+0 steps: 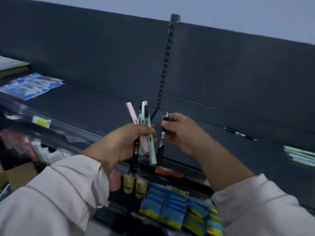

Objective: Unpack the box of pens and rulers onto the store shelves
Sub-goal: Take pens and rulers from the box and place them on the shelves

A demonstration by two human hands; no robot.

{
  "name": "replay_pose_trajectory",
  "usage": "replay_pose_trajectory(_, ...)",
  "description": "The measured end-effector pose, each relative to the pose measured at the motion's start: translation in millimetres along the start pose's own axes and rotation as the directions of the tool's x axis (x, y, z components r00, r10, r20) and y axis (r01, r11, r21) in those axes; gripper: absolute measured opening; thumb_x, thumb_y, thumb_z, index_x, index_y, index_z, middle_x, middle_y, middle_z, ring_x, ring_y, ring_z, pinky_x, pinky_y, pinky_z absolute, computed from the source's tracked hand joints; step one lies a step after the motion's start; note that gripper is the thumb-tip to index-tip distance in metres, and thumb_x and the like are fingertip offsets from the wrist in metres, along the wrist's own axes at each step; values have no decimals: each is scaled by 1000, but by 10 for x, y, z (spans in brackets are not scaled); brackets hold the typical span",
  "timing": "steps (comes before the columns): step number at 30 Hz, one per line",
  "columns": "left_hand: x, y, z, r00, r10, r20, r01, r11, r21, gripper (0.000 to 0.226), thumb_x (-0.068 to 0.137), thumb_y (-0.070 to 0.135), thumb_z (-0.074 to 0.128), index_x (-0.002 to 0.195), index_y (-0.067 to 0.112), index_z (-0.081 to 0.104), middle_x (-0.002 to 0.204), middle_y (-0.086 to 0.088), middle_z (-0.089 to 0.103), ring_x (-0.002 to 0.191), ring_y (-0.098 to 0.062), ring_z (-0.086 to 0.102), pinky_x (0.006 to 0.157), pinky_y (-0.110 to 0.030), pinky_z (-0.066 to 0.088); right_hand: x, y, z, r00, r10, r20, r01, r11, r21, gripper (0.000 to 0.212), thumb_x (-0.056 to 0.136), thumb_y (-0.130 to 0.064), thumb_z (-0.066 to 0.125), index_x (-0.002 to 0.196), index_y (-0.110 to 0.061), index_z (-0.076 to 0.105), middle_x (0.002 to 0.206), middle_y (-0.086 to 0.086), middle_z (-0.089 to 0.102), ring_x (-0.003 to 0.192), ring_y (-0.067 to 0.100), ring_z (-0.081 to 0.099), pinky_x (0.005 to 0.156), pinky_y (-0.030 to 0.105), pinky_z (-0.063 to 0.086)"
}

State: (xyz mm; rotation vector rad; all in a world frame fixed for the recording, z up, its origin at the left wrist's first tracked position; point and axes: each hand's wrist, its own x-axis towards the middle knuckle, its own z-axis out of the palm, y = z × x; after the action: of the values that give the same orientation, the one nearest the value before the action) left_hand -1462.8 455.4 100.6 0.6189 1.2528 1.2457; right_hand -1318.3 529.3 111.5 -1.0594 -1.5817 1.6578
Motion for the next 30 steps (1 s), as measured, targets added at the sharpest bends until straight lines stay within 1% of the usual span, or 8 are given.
replay_pose_trajectory(2, 54, 0, 234, 1000, -7, 24, 6, 1000, 27, 11, 89, 6, 56, 97, 6, 64, 78, -4, 69, 70, -16, 69, 59, -28, 55, -67, 13, -224, 998, 9, -58, -7, 999, 40, 7, 92, -8, 59, 91, -14, 59, 83, 1, 59, 76, 15, 57, 64, 26, 51)
replay_pose_trajectory(6, 196, 24, 522, 998, -36, 51, 33, 997, 67, 14, 90, 6, 56, 102, 6, 63, 84, -5, 68, 74, -16, 68, 54, -26, 55, -87, 95, -548, 982, 61, -181, -36, 990, 135, 8, 91, -5, 60, 88, -11, 57, 81, 5, 62, 73, 17, 61, 59, 24, 53)
replay_pose_trajectory(11, 503, 84, 598, 997, -59, 50, 54, 994, 98, 11, 90, 5, 56, 100, 4, 62, 89, -7, 70, 78, -16, 69, 50, -26, 54, 36, 238, -848, 939, 128, -318, -57, 973, 224, 11, 89, -3, 62, 84, -10, 55, 84, 11, 64, 73, 20, 64, 65, 28, 56)
replay_pose_trajectory(14, 732, 150, 551, 994, -78, 70, 69, 990, 122, 9, 90, 6, 56, 97, 3, 62, 92, -6, 70, 81, -15, 68, 53, -27, 53, 164, 353, -956, 890, 201, -410, -99, 962, 256, 15, 87, -3, 64, 81, -13, 55, 76, 7, 66, 62, 14, 62, 55, 23, 51)
replay_pose_trajectory(17, 977, 232, 489, 989, -103, 104, 88, 987, 136, 11, 90, 6, 56, 98, 2, 63, 90, -5, 72, 79, -12, 69, 51, -25, 53, 323, 463, -1025, 851, 272, -449, -92, 919, 382, 18, 86, 2, 63, 79, -12, 54, 69, 7, 63, 53, 11, 58, 51, 22, 51)
replay_pose_trajectory(23, 1376, 283, 469, 972, -166, 166, 134, 972, 191, 10, 88, 6, 58, 90, 3, 67, 85, -7, 72, 79, -15, 68, 57, -30, 54, 537, 607, -1116, 811, 346, -472, -90, 871, 484, 20, 87, 12, 53, 82, -8, 52, 78, 10, 63, 73, 20, 65, 59, 24, 56)
replay_pose_trajectory(27, 1523, 224, 599, 964, -195, 184, 150, 961, 233, 15, 85, 5, 62, 99, 1, 66, 79, -10, 71, 70, -16, 69, 54, -29, 53, 516, 632, -1383, 779, 326, -535, -27, 871, 491, 20, 87, 13, 53, 85, -6, 54, 80, 11, 61, 74, 21, 65, 58, 23, 58)
replay_pose_trajectory(30, 1594, 186, 775, 955, -201, 219, 137, 952, 275, 12, 84, 4, 63, 94, 1, 68, 83, -10, 74, 76, -18, 69, 60, -30, 55, 455, 638, -1736, 724, 321, -611, 10, 880, 475, 18, 89, 11, 53, 86, -7, 54, 82, 11, 61, 72, 20, 63, 58, 22, 58)
